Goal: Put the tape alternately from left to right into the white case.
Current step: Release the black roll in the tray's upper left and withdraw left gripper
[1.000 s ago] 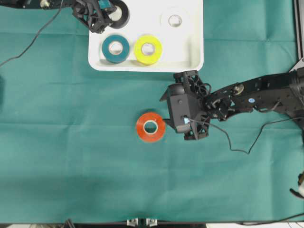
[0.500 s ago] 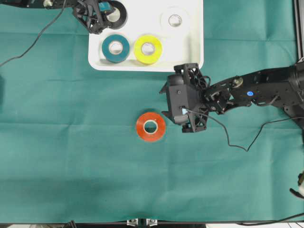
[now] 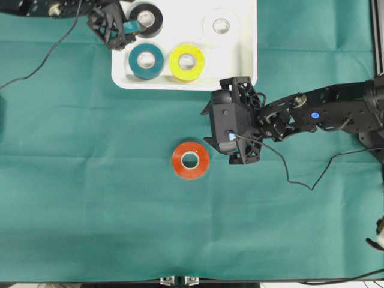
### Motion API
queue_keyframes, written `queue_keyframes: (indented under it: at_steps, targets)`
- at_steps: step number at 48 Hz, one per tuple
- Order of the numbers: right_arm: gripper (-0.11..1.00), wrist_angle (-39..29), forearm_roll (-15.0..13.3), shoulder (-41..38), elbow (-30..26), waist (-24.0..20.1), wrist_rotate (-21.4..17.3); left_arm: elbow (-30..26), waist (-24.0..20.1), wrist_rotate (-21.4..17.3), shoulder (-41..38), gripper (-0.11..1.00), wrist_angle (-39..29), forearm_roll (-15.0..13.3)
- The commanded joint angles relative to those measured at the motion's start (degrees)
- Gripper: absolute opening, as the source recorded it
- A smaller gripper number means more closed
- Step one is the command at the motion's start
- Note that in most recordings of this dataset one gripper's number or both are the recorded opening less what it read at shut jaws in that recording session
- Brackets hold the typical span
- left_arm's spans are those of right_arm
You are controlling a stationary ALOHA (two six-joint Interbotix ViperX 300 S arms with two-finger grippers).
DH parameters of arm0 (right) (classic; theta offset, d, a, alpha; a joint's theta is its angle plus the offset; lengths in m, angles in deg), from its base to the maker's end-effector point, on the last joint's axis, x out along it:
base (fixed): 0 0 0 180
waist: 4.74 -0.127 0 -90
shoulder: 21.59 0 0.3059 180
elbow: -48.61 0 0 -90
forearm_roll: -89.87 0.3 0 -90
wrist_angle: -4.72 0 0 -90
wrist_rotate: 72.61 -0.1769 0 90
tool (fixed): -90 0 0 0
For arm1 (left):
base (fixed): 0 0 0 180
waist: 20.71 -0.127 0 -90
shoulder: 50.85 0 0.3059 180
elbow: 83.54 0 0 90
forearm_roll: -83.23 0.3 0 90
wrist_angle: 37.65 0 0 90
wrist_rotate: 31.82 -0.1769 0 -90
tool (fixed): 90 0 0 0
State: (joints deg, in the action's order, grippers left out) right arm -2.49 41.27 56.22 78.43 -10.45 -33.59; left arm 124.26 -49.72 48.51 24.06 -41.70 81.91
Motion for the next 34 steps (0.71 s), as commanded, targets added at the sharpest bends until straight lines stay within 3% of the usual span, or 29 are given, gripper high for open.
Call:
queue_keyframes:
  at_steps: [1,19,34]
  targets:
    - [0.74,0.4,-0.2,0.9,-1.3,0.2,0.0,0.4,0.5,0.3,3.2,0.65,0.4,-0.1]
    - [0.74,0.4,-0.2,0.9,-1.7,0.2,0.1,5.0,6.4,0.4,10.5,0.65,0.5,-0.1]
    - [0.74,0.4,-0.3,0.9,-1.8,0.4,0.2,7.2,13.4,0.4,11.8,0.65,0.5,-0.2]
